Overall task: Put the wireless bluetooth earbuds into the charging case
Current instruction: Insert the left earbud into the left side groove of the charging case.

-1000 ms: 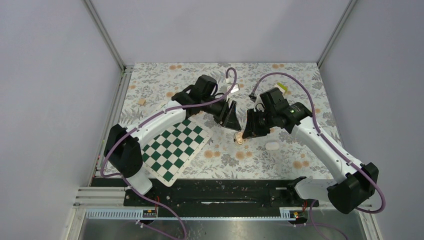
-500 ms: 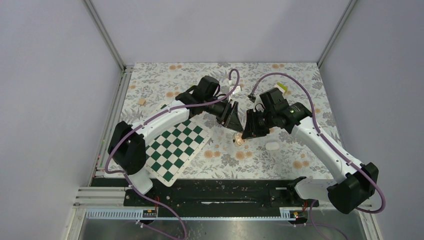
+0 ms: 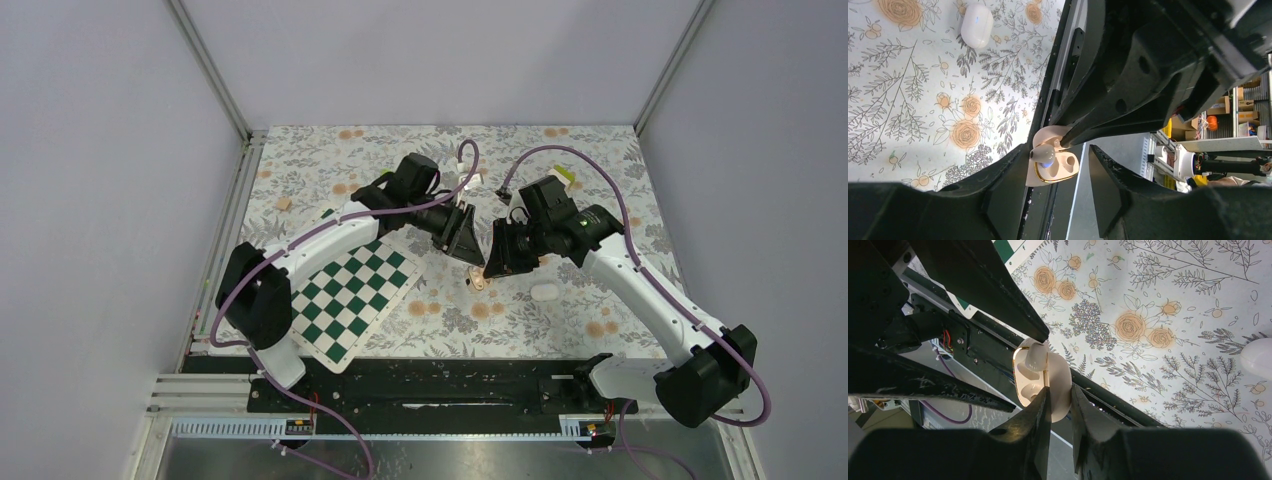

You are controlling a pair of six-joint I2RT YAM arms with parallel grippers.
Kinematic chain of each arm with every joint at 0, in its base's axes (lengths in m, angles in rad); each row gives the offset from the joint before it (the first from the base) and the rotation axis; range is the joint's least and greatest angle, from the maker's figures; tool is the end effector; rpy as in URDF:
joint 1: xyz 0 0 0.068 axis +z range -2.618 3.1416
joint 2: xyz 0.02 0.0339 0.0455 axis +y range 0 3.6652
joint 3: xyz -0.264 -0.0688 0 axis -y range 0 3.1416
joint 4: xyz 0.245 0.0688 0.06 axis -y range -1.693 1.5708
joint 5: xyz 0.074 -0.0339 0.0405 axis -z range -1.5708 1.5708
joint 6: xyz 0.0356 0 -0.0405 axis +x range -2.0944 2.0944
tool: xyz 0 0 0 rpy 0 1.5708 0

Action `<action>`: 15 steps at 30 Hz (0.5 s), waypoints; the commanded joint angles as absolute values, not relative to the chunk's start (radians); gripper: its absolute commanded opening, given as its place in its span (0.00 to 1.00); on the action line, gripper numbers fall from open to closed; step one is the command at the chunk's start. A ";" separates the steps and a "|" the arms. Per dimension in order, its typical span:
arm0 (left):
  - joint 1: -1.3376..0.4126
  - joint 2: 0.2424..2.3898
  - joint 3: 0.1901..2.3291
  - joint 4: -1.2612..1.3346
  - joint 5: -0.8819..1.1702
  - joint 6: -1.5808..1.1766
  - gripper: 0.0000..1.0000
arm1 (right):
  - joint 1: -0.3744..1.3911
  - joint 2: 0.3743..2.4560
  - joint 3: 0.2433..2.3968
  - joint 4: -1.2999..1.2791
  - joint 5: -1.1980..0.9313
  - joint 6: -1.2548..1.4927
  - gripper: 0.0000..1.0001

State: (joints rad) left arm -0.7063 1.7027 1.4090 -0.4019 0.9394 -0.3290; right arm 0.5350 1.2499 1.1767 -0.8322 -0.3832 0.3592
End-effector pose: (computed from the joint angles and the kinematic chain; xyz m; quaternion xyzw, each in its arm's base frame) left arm 0.2701 -0.2682 0.3008 0.3399 0.7574 -0.5432 0.1255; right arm 0.2096 0.1397 0.3218 -0.1434 0.9188 0.3009 0.2113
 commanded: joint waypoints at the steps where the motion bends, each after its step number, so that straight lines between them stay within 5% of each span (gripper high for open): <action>1: -0.711 1.665 1.393 -0.402 0.958 -0.301 0.47 | 0.544 1.256 1.178 -0.819 -0.375 0.347 0.00; 15: -0.712 1.622 1.367 -0.402 0.946 -0.298 0.45 | 0.543 1.269 1.177 -0.816 -0.370 0.353 0.00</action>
State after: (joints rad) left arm -0.7078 1.6848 1.3785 -0.4236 0.9356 -0.3141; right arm 0.5350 1.2613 1.1748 -0.8322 -0.3782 0.3595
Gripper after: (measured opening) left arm 0.456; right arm 0.242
